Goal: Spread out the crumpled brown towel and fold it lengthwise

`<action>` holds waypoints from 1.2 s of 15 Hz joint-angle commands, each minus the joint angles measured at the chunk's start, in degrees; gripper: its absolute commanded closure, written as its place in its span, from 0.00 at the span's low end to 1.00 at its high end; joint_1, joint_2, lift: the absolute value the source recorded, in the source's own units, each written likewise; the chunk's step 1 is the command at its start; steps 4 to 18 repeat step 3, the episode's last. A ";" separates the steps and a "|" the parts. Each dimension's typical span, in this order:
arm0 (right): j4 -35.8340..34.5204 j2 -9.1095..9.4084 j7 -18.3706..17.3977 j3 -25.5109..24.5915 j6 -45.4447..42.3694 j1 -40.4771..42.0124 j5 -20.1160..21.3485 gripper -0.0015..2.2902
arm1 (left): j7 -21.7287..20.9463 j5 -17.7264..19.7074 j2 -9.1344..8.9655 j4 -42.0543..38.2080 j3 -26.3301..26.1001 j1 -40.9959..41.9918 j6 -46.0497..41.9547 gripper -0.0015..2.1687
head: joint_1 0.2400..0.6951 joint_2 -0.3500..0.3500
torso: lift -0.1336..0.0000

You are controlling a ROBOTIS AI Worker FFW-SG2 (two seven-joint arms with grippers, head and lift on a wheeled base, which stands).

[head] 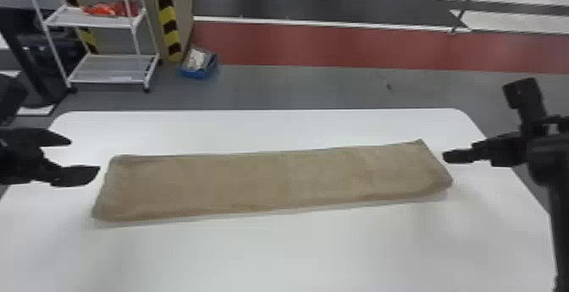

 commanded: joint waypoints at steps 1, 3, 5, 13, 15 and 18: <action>-0.71 0.00 -0.09 -0.31 0.67 0.64 -0.84 0.06 | -0.22 1.35 -0.24 -2.15 1.11 1.80 1.71 0.01 | 1.00 0.38 | 0.07; -2.02 0.00 -0.62 -0.40 1.20 1.79 -1.11 0.06 | -0.75 1.26 -0.33 -4.26 1.46 3.12 3.29 0.01 | 1.00 0.38 | 0.07; -2.02 0.00 -0.62 -0.40 1.20 1.79 -1.11 0.06 | -0.75 1.26 -0.33 -4.26 1.46 3.12 3.29 0.01 | 1.00 0.38 | 0.07; -2.02 0.00 -0.62 -0.40 1.20 1.79 -1.11 0.06 | -0.75 1.26 -0.33 -4.26 1.46 3.12 3.29 0.01 | 1.00 0.38 | 0.07; -2.02 0.00 -0.62 -0.40 1.20 1.79 -1.11 0.06 | -0.75 1.26 -0.33 -4.26 1.46 3.12 3.29 0.01 | 1.00 0.38 | 0.07; -2.02 0.00 -0.62 -0.40 1.20 1.79 -1.11 0.06 | -0.75 1.26 -0.33 -4.26 1.46 3.12 3.29 0.01 | 1.00 0.38 | 0.07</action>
